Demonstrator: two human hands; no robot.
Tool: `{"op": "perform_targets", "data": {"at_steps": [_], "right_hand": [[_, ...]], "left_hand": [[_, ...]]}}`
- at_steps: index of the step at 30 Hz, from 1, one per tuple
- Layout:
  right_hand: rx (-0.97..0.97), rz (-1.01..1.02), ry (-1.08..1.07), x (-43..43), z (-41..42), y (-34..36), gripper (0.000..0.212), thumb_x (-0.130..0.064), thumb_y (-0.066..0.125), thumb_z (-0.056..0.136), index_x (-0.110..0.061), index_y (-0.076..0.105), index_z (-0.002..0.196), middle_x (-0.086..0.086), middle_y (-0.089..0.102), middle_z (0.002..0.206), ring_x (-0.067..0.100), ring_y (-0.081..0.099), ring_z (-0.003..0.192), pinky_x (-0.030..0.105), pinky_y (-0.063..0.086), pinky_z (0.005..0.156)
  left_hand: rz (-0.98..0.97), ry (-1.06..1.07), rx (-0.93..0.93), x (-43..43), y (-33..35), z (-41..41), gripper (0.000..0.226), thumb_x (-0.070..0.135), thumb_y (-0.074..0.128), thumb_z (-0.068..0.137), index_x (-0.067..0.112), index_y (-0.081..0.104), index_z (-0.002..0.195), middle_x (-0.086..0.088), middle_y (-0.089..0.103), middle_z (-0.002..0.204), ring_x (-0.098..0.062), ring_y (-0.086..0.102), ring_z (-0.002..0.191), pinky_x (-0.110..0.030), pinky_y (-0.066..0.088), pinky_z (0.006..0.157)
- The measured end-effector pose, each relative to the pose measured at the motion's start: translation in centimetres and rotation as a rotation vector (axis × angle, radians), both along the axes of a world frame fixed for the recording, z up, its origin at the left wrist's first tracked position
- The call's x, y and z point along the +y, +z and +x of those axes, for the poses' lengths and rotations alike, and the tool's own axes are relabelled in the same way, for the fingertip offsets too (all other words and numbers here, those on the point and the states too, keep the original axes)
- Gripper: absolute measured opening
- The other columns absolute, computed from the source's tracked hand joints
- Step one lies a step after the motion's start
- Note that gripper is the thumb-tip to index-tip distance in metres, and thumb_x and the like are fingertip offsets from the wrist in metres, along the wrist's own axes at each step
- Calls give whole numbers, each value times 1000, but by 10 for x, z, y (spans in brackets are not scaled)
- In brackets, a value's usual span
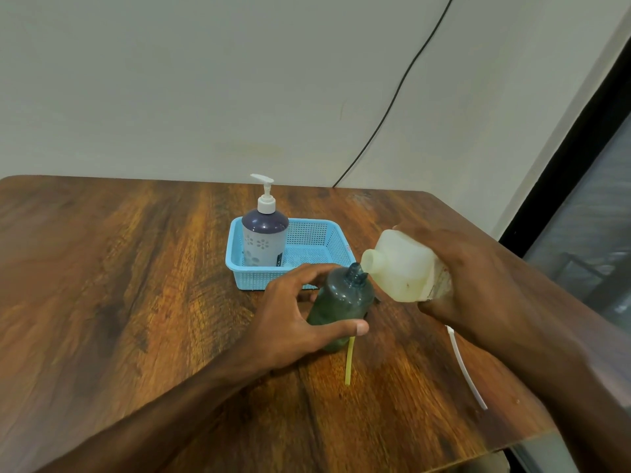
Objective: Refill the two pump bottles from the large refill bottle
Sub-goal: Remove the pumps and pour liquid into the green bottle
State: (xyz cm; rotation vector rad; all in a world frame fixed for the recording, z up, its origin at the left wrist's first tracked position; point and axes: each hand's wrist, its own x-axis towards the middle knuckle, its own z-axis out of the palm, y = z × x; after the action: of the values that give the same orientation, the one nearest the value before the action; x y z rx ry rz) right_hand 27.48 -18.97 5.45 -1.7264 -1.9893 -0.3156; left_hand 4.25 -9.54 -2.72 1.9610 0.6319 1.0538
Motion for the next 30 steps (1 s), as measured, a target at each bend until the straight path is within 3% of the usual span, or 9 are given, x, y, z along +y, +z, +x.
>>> {"op": "perform_targets", "data": {"at_steps": [3, 9, 12, 15, 19, 24, 30], "right_hand": [[-5, 17, 16, 0, -1, 2, 82, -17, 93, 65, -20, 59, 140, 0, 66, 131, 22, 60, 122, 40, 52, 94], [-7, 2, 13, 1, 1, 4, 82, -19, 91, 66, -21, 58, 141, -1, 65, 131, 21, 60, 122, 45, 53, 95], [4, 29, 51, 0, -2, 6, 79, -15, 93, 65, -17, 61, 137, 1, 67, 129, 14, 59, 118, 31, 51, 90], [-19, 65, 45, -1, -4, 4, 81, -11, 94, 61, -15, 62, 134, 3, 69, 124, 7, 52, 112, 15, 38, 87], [0, 9, -13, -1, -4, 5, 86, -14, 95, 62, -16, 58, 141, 6, 66, 131, 23, 58, 123, 35, 45, 93], [-8, -10, 15, -2, -5, 10, 83, -20, 92, 68, -22, 56, 143, -2, 65, 132, 18, 59, 122, 35, 50, 95], [-11, -5, 3, -1, -5, 7, 82, -17, 93, 65, -20, 58, 140, 0, 66, 129, 19, 60, 118, 31, 47, 88]], "left_hand": [[12, 2, -11, 1, -1, 0, 63, 49, 92, 65, 47, 61, 121, 31, 64, 123, 6, 58, 120, -11, 52, 90], [9, 7, -11, 0, 0, -1, 63, 50, 91, 65, 49, 60, 119, 35, 62, 123, 9, 57, 120, -8, 50, 89], [2, 7, -12, -1, 0, 0, 63, 50, 92, 65, 49, 60, 119, 35, 62, 123, 8, 57, 120, -9, 50, 90], [0, 11, -9, -2, 1, 0, 61, 49, 91, 65, 51, 59, 116, 39, 60, 122, 12, 56, 119, -5, 48, 87], [2, 17, -8, -2, 2, 0, 61, 49, 92, 65, 52, 59, 116, 40, 60, 122, 13, 55, 118, -3, 47, 86], [3, 18, -21, -4, 3, -1, 61, 48, 92, 65, 52, 59, 116, 38, 61, 121, 12, 56, 117, -5, 48, 86], [-4, 15, -15, -3, 2, -2, 60, 51, 91, 64, 52, 59, 116, 37, 61, 122, 11, 56, 118, -6, 49, 87]]}}
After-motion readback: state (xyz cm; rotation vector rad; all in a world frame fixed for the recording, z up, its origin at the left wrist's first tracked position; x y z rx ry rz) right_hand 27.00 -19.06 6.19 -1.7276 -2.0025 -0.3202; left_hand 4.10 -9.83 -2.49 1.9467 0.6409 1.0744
